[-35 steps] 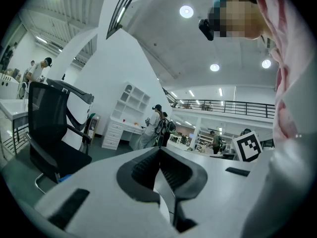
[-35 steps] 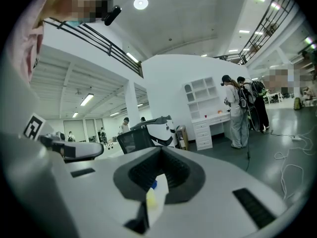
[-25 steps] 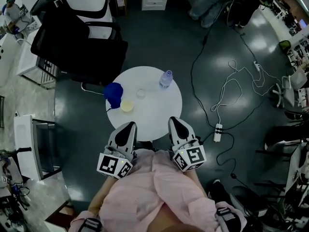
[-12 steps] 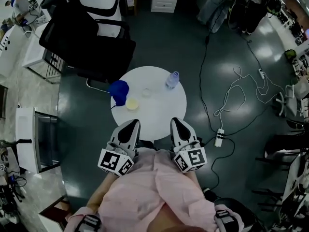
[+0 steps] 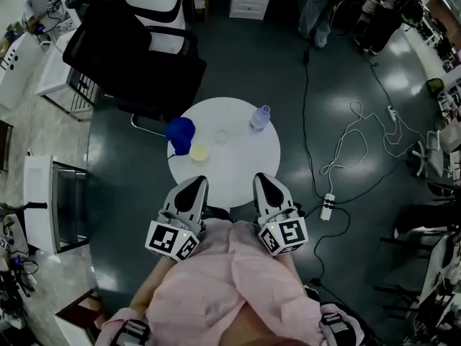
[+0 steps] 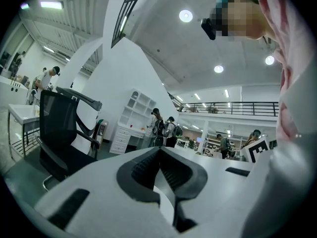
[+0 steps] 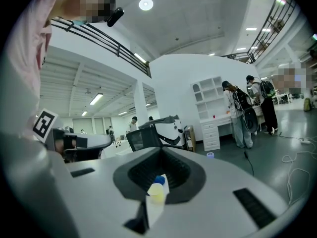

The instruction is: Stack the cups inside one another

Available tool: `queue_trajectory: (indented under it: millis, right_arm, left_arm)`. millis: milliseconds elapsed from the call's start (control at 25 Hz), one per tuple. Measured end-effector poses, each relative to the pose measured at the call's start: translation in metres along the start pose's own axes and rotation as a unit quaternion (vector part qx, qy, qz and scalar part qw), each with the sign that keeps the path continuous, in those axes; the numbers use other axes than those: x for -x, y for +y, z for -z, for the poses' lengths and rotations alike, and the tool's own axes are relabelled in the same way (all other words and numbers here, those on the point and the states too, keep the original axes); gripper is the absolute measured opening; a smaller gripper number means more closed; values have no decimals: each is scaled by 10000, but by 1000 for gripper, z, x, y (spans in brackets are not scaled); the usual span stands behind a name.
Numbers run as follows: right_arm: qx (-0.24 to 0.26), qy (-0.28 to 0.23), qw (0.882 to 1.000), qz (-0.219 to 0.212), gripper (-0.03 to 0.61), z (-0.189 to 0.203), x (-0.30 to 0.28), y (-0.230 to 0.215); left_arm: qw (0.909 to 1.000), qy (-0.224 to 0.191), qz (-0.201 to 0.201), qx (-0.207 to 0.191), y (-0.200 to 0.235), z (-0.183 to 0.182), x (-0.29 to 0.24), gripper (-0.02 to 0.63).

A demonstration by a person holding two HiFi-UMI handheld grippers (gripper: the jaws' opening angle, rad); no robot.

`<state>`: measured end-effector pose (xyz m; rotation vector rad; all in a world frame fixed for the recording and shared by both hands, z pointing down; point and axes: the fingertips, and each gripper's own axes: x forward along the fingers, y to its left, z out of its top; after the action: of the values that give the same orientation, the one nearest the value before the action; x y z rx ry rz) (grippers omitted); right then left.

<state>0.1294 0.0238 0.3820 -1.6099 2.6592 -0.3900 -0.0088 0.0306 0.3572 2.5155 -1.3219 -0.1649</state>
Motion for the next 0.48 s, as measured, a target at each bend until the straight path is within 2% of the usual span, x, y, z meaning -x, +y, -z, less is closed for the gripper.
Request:
queue_trajectory:
  millis: [480]
  right_arm:
    - [-32, -3, 10000, 47, 31, -1, -1, -3]
  left_arm:
    - [10000, -56, -48, 24, 5, 0, 1, 18]
